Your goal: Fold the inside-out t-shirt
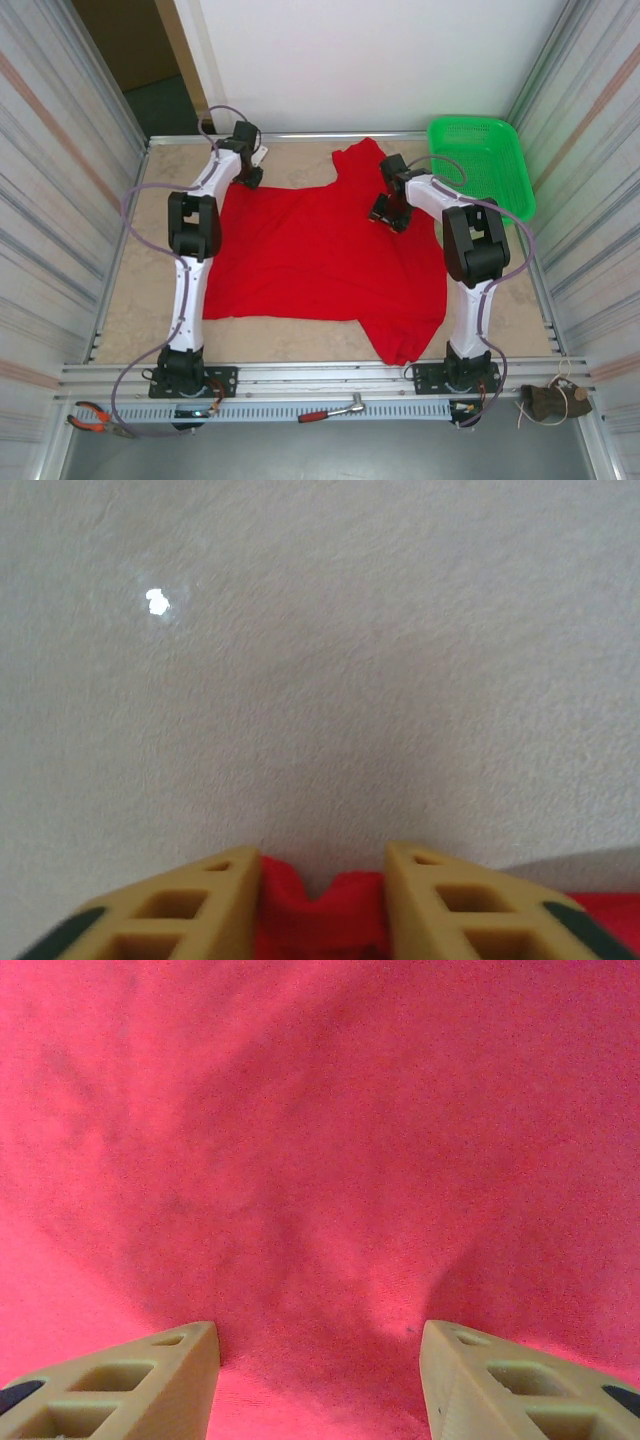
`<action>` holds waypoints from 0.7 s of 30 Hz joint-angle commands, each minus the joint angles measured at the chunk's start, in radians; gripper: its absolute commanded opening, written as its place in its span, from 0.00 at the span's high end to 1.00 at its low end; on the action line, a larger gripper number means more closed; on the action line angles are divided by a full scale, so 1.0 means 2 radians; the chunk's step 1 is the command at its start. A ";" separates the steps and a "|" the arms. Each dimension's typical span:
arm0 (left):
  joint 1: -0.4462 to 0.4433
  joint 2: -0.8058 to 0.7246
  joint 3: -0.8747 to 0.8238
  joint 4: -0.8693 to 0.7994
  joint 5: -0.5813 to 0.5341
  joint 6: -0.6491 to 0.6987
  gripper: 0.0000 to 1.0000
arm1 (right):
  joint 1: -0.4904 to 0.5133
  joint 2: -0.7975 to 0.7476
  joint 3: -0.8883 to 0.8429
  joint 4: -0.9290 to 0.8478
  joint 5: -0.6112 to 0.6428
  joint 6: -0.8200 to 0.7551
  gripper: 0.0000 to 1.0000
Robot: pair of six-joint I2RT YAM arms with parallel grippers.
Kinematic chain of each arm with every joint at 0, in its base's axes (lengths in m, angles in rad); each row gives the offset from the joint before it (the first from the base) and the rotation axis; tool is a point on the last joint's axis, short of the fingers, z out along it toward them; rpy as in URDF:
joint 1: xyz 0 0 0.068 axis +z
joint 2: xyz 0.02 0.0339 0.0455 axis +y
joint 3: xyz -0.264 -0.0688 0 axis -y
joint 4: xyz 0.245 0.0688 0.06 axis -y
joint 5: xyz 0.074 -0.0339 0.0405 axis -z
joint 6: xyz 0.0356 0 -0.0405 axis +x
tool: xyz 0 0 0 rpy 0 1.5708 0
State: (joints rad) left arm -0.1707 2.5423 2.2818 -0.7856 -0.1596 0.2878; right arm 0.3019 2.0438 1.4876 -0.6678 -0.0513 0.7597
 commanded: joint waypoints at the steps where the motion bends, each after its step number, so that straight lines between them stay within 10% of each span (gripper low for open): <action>1: 0.012 0.007 0.015 -0.018 0.015 -0.012 0.96 | -0.003 0.009 -0.005 -0.029 0.023 0.021 0.46; 21: 0.125 -0.148 -0.153 0.139 0.193 -0.323 1.00 | -0.028 0.024 -0.049 -0.053 0.043 0.099 0.48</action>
State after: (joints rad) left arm 0.0589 2.2715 1.9827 -0.6052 0.1829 -0.2466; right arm 0.2668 2.0468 1.4475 -0.6975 -0.0086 0.9173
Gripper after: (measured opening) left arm 0.058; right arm 0.520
